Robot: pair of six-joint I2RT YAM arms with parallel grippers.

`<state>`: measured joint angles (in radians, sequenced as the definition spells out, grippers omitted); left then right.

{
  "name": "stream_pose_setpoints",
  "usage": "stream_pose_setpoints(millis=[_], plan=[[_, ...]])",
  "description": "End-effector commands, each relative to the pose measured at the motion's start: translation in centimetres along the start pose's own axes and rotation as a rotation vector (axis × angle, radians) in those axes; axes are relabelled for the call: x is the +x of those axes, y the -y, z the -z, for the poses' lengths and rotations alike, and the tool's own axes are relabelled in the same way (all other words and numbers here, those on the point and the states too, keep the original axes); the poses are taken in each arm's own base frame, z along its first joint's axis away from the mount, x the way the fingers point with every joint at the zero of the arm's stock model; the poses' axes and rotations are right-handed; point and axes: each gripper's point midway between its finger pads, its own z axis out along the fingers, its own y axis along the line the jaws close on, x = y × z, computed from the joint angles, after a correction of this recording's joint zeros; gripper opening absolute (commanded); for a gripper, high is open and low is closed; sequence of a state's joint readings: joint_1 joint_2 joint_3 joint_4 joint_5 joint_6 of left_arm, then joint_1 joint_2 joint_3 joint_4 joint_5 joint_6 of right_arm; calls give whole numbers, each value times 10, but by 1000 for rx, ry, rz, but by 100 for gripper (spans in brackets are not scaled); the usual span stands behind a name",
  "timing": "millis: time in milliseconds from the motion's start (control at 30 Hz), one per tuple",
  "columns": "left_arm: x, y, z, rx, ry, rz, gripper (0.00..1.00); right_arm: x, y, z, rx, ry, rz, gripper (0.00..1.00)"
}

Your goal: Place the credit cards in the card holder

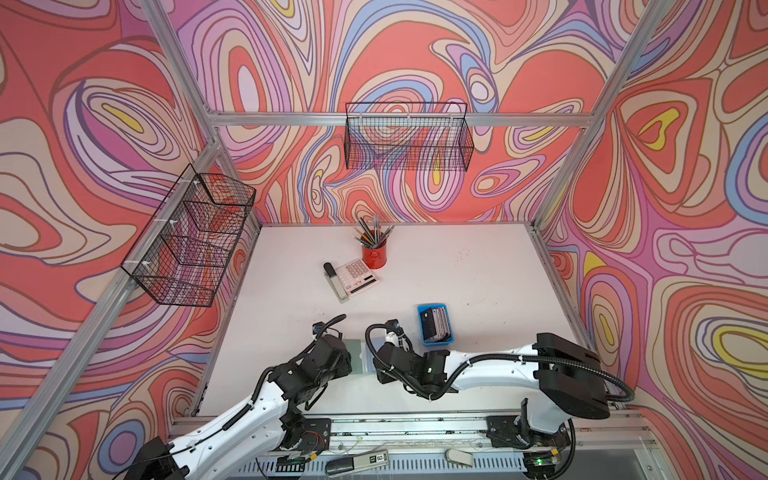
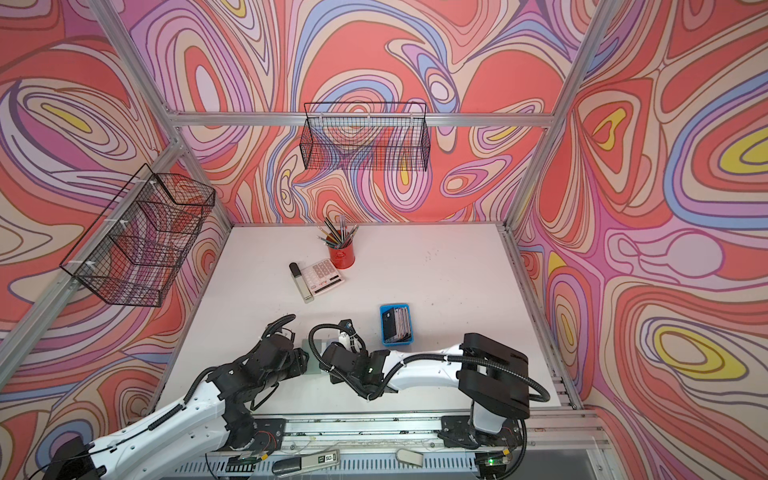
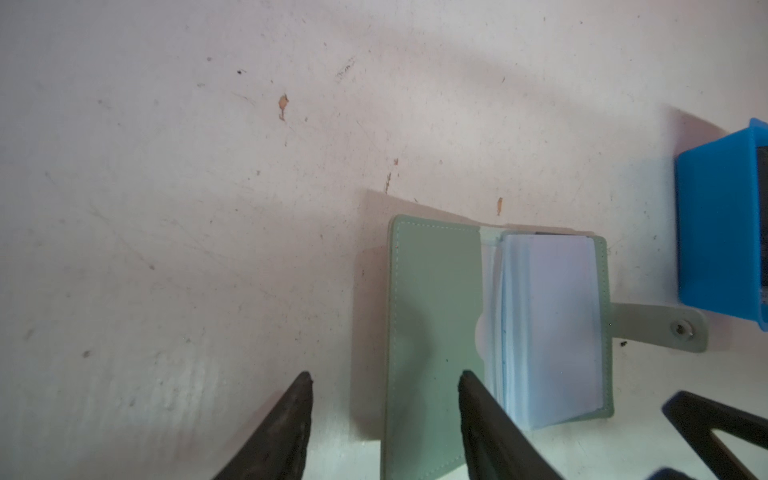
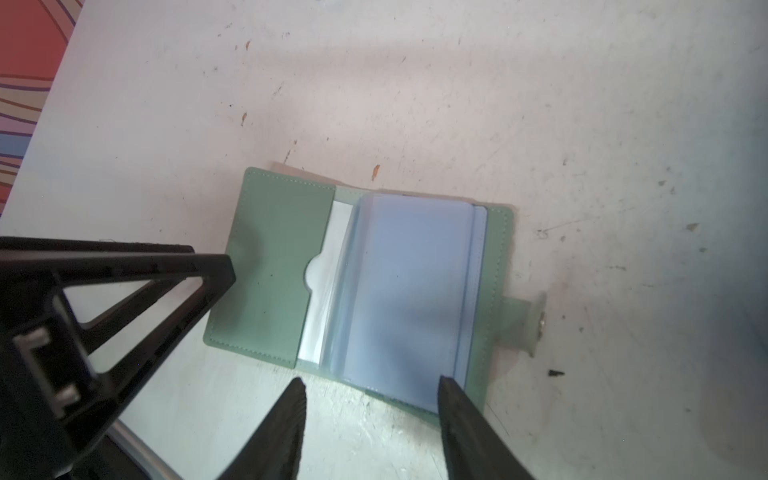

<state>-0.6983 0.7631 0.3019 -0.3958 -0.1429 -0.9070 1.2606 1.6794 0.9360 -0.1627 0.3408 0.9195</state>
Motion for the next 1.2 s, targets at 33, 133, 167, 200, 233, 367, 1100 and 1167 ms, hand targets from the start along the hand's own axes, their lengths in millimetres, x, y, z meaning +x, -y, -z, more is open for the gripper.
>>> stream_pose_setpoints(millis=[33, 133, 167, 200, 233, 367, 1100, 1167], plan=[[4, 1, -8, 8, -19, 33, 53, -5, 6, -16, 8, -11, -64, 52], [7, 3, -14, 8, -43, 34, 47, -3, 15, -25, 35, -24, -65, 50], [8, 3, -16, 2, -49, 33, 45, -4, 15, -25, 33, -24, -65, 50], [9, 3, -18, -4, -56, 32, 43, -5, 15, -26, 28, -21, -67, 50], [10, 3, -19, -11, -61, 29, 42, -5, 14, -26, 18, -20, -67, 50], [14, 2, -23, -22, -83, 26, 35, 2, 18, -34, 34, -38, -51, 50], [20, 9, -29, 24, -113, 23, 22, 13, 1, -53, -46, -93, -92, 43], [21, 10, -30, 35, -111, 25, 23, 14, -1, -53, -57, -97, -96, 43]])
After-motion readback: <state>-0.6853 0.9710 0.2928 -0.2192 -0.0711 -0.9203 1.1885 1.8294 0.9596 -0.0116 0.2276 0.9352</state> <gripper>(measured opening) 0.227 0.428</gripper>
